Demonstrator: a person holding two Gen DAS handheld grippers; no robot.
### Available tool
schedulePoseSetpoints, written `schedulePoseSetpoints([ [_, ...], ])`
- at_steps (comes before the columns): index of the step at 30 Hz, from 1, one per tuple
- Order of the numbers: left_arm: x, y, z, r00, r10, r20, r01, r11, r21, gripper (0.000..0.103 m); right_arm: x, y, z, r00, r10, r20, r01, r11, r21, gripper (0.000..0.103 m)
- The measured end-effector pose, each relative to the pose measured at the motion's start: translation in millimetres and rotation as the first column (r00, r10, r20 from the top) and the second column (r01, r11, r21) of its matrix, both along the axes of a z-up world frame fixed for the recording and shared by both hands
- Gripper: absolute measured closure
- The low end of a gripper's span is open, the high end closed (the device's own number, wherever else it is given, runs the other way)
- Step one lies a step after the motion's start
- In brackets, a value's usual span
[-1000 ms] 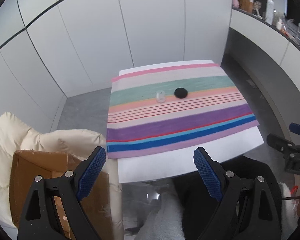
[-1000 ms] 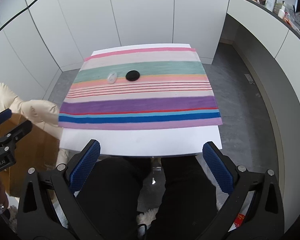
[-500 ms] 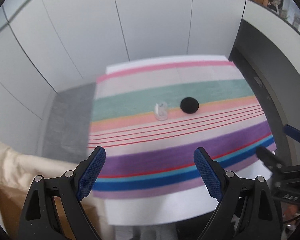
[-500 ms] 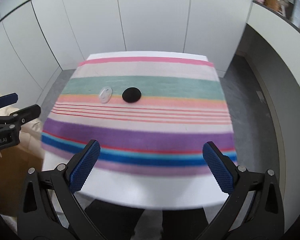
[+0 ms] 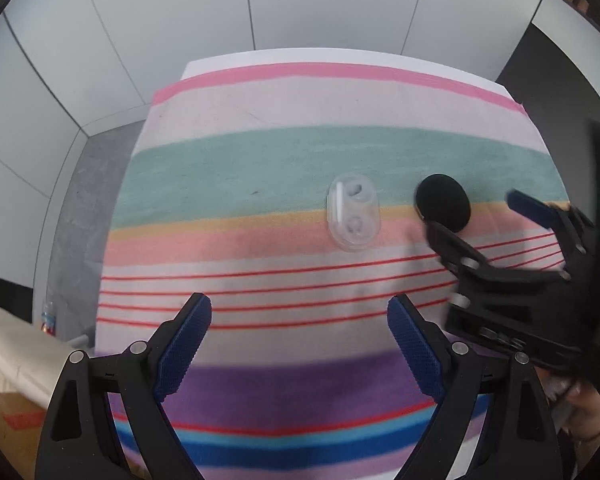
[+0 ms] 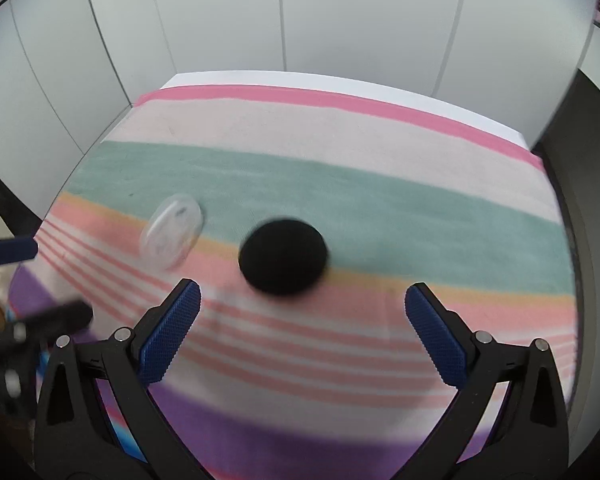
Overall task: Organize objects
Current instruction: 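Grasp the black round puff with the right tool while the left grasps the small clear case, then lift and carry the black puff and clear case over the cardboard box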
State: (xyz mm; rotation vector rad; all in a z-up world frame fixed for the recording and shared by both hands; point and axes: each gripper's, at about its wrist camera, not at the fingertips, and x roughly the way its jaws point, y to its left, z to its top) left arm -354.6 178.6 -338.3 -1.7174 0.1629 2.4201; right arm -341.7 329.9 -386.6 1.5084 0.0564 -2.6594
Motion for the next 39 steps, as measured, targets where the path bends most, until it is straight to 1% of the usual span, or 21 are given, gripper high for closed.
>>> schedulePoseSetpoints([
  [1, -2, 0, -2, 1.0, 0.0, -0.002, 0.0, 1.0, 0.003, 0.012, -6, -4, -5, 1.0, 0.007, -0.002, -0.007, 1.0, 0.017, 0.0],
  [2, -3, 2, -5, 1.0, -0.001, -0.001, 0.001, 1.0, 0.009, 0.012, -12, -9, -12, 1.0, 0.025, 0.0, -0.025, 0.999, 0.038, 0.009],
  [3, -7, 5, -10, 1.0, -0.001, 0.007, 0.001, 1.0, 0.018, 0.012, -15, -13, -18, 0.999, 0.043, 0.006, -0.043, 0.998, 0.045, 0.02],
  [4, -10, 7, -13, 1.0, 0.0, 0.013, 0.0, 1.0, 0.023, 0.012, -17, -13, -21, 0.998, 0.057, 0.008, -0.057, 0.998, 0.027, 0.036],
  [5, -14, 10, -16, 1.0, 0.001, 0.015, -0.001, 1.0, 0.03, 0.012, -16, -9, -17, 0.999, 0.044, -0.006, -0.044, 0.999, 0.011, 0.05],
  [6, -17, 14, -19, 1.0, 0.0, 0.016, -0.001, 0.999, 0.04, 0.012, -16, -6, -15, 1.0, 0.031, -0.004, -0.031, 0.999, 0.018, 0.05],
  [7, -22, 19, -22, 1.0, -0.002, 0.016, 0.001, 0.999, 0.049, 0.012, -16, -2, -13, 1.0, 0.021, -0.001, -0.021, 1.0, 0.008, 0.054],
  [10, -36, 38, -34, 1.0, -0.003, 0.024, 0.002, 0.999, 0.044, 0.012, -11, 20, -5, 0.999, -0.032, 0.005, 0.032, 0.999, -0.035, 0.054],
  [11, -41, 42, -38, 1.0, 0.008, 0.02, -0.009, 0.999, 0.034, 0.014, -9, 27, -2, 0.999, -0.053, 0.009, 0.053, 0.998, -0.041, 0.055],
  [12, -48, 46, -42, 0.999, 0.035, -0.006, -0.035, 0.999, -0.005, 0.014, -7, 35, 2, 0.998, -0.069, 0.011, 0.07, 0.996, -0.05, 0.055],
  [13, -50, 48, -42, 0.998, 0.042, -0.037, -0.042, 0.999, -0.005, 0.023, -5, 41, 5, 0.996, -0.083, 0.012, 0.083, 0.995, -0.056, 0.055],
  [14, -51, 50, -39, 0.996, 0.043, -0.074, -0.043, 0.999, 0.01, 0.045, -1, 48, 10, 0.995, -0.099, 0.014, 0.1, 0.993, -0.059, 0.055],
  [15, -52, 53, -37, 0.995, 0.035, -0.094, -0.035, 0.999, 0.005, 0.06, 1, 53, 14, 0.994, -0.11, 0.018, 0.111, 0.992, -0.062, 0.055],
  [16, -53, 55, -36, 0.995, 0.026, -0.093, -0.026, 1.0, 0.006, 0.064, 4, 56, 18, 0.993, -0.117, 0.02, 0.118, 0.991, -0.063, 0.055],
  [18, -54, 57, -34, 0.997, 0.023, -0.075, -0.022, 1.0, 0.012, 0.065, 10, 60, 28, 0.992, -0.123, 0.017, 0.124, 0.991, -0.057, 0.055],
  [20, -50, 58, -25, 0.996, 0.01, -0.093, -0.01, 1.0, -0.003, 0.065, 14, 61, 40, 0.992, -0.129, 0.015, 0.13, 0.991, -0.042, 0.055],
  [24, -42, 58, -2, 0.993, -0.012, -0.121, 0.009, 1.0, -0.028, 0.065, 16, 61, 64, 0.99, -0.141, 0.016, 0.142, 0.989, -0.035, 0.056],
  [28, -39, 50, 39, 0.988, -0.01, -0.153, 0.005, 0.999, -0.033, 0.065, 17, 58, 95, 0.988, -0.155, 0.005, 0.155, 0.987, -0.032, 0.056],
  [32, -32, 42, 90, 0.978, -0.005, -0.209, 0.0, 1.0, -0.021, 0.065, 25, 52, 147, 0.988, -0.147, -0.054, 0.147, 0.989, -0.006, 0.056],
  [33, -29, 38, 107, 0.974, 0.003, -0.225, -0.005, 1.0, -0.009, 0.065, 33, 50, 155, 0.987, -0.144, -0.068, 0.144, 0.99, 0.001, 0.056],
  [39, -10, 10, 194, 0.955, 0.074, -0.288, -0.056, 0.996, 0.071, 0.065, 54, 32, 245, 0.976, -0.133, -0.173, 0.136, 0.991, 0.011, 0.056],
])
